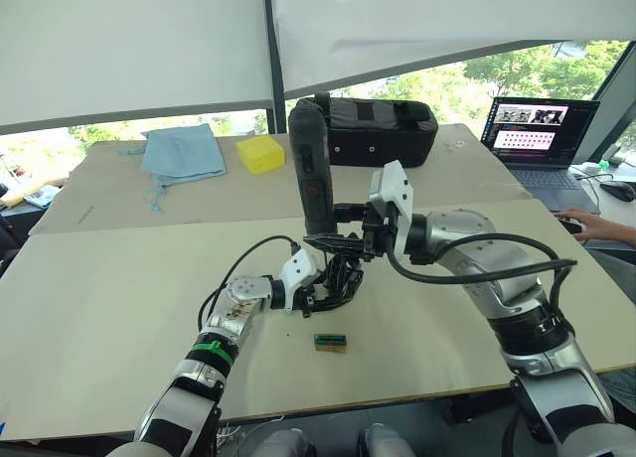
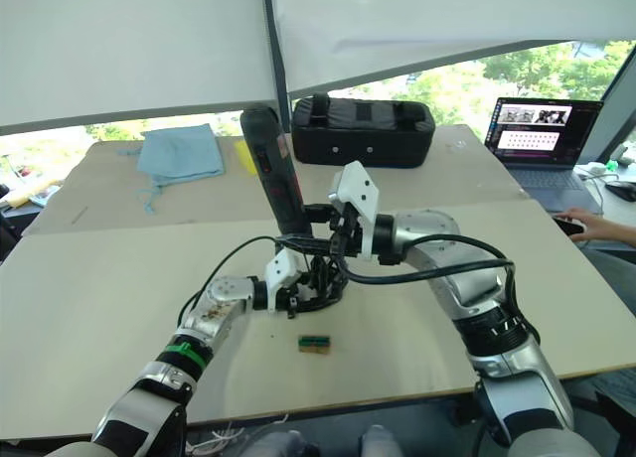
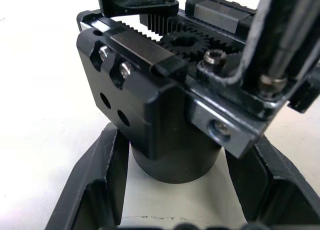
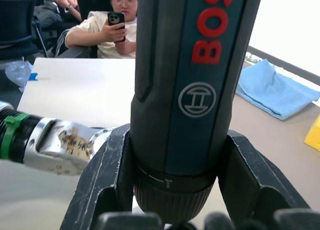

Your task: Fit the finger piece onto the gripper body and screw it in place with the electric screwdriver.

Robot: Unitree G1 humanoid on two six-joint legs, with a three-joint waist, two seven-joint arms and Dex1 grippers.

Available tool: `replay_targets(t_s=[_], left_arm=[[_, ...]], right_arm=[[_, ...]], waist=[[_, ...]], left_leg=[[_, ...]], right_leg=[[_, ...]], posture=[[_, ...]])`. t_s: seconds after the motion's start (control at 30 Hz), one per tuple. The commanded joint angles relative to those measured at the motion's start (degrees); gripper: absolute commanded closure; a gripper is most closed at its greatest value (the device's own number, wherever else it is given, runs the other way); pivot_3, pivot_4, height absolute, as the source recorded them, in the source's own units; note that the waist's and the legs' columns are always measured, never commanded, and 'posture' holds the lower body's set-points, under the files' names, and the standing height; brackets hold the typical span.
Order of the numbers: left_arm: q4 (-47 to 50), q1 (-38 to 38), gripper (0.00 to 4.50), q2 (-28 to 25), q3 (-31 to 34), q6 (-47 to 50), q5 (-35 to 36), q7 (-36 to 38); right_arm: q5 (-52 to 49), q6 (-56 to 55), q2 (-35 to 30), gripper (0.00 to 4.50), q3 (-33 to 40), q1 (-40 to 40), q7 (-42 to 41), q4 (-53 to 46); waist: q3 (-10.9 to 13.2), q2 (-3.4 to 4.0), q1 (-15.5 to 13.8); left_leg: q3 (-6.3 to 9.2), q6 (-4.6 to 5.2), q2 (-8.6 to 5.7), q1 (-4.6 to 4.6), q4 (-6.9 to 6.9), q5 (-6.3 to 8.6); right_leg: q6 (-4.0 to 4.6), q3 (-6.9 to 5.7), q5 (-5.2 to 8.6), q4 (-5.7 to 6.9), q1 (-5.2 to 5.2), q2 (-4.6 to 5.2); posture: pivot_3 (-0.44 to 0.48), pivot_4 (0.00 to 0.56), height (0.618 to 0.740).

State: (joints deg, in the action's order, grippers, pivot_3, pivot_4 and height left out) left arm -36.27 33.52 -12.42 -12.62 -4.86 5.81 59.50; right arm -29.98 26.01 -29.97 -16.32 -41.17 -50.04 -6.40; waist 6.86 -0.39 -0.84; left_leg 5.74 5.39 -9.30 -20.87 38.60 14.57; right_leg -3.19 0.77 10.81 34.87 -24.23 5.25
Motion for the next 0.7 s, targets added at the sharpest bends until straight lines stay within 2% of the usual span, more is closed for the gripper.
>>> replay_targets(t_s=[0.03, 0.53, 0.7], left_arm=[[2.16, 1.19, 2.22, -1.28, 1.75, -1.26, 0.94, 0.45], [1.56, 1.70, 2.22, -1.29, 1.71, -1.22, 0.91, 0.72], [1.29, 1.97, 2.22, -1.02, 1.59, -1.35, 0.81, 0.78]], right_arm=[[10.95, 4.32, -4.57, 2.58, -4.15, 4.87, 2.30, 11.92], [9.84, 3.45, -5.50, 2.58, -1.48, 9.34, 2.64, 5.16], [6.26, -0.12, -4.74, 2.58, 3.87, 8.46, 1.78, -0.95]], waist=[[0.00, 0.00, -0.02], [0.00, 0.00, 0.02], [0.10, -0.02, -0.06]], left_leg=[[0.01, 0.00, 0.00, 0.00, 0.00, 0.00], [0.02, -0.01, 0.00, 0.04, -0.18, 0.01], [0.04, -0.02, 0.00, 0.01, -0.23, 0.01]], right_leg=[[0.00, 0.00, 0.00, -0.01, 0.00, 0.00], [-0.15, 0.05, 0.09, -0.08, 0.04, 0.04], [-0.17, 0.04, 0.10, -0.13, 0.01, 0.04]], posture=[[0.000, 0.150, 0.740], [0.000, 0.150, 0.740], [0.000, 0.150, 0.740]])
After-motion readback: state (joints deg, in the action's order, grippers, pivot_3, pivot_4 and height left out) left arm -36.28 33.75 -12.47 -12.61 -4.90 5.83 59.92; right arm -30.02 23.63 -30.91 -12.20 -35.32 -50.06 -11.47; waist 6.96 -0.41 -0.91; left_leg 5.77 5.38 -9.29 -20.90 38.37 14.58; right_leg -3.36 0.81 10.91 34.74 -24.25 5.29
